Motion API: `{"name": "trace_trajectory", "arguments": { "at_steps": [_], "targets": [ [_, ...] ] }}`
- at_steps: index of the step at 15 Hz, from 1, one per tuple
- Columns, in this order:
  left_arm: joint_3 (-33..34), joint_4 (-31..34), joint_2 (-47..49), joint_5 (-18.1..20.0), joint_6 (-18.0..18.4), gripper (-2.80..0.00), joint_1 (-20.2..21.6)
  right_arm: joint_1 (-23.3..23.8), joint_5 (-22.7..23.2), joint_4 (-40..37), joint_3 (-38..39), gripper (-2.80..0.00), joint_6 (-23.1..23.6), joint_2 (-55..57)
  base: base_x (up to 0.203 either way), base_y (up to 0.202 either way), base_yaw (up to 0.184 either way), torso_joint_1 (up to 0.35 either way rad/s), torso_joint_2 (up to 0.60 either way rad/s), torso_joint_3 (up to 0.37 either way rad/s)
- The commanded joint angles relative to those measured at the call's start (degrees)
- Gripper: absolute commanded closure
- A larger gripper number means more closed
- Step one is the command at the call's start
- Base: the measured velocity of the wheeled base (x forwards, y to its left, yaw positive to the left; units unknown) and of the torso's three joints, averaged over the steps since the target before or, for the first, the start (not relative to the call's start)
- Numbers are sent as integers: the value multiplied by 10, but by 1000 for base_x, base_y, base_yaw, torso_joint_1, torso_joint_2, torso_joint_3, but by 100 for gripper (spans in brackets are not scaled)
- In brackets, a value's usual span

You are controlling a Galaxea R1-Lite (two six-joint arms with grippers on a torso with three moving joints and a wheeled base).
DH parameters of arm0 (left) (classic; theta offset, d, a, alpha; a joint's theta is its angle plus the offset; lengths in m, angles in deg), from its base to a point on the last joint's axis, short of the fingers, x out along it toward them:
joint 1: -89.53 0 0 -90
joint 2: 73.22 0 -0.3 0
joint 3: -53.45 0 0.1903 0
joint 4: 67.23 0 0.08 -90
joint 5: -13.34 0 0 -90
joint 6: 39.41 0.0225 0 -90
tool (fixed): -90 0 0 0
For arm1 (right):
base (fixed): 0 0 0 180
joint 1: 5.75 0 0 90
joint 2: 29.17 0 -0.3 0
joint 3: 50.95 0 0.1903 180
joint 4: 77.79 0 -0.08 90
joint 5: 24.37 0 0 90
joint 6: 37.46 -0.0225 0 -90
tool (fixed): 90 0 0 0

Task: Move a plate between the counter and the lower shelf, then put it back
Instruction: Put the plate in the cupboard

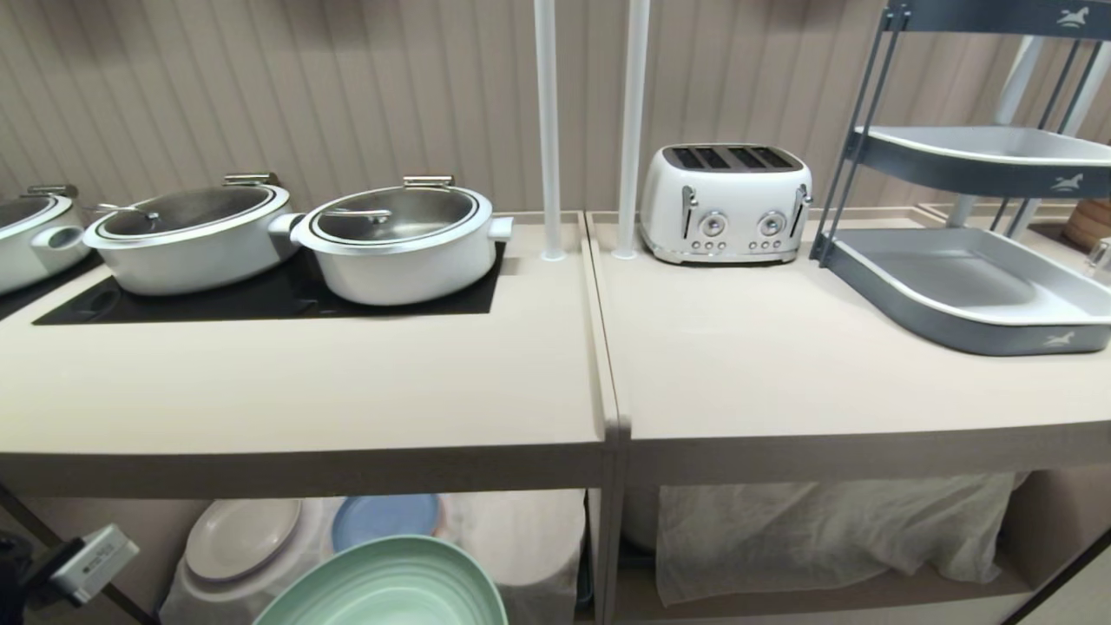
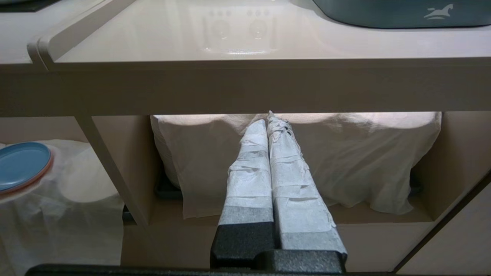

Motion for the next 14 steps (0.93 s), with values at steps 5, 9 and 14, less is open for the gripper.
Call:
{"name": "trace_trajectory", "arguments": {
  "at_steps": [5, 9, 14],
  "targets": [
    [0, 5, -6, 0, -2, 0, 0, 0, 0, 0, 0, 0, 0, 1, 0, 0, 0, -176, 380, 204],
    [8, 5, -10, -1, -1, 0, 0, 0, 0, 0, 0, 0, 0, 1, 0, 0, 0, -240, 534, 285],
    [11, 5, -11, -1, -1, 0, 0, 0, 0, 0, 0, 0, 0, 1, 0, 0, 0, -241, 529, 297]
  ]
}}
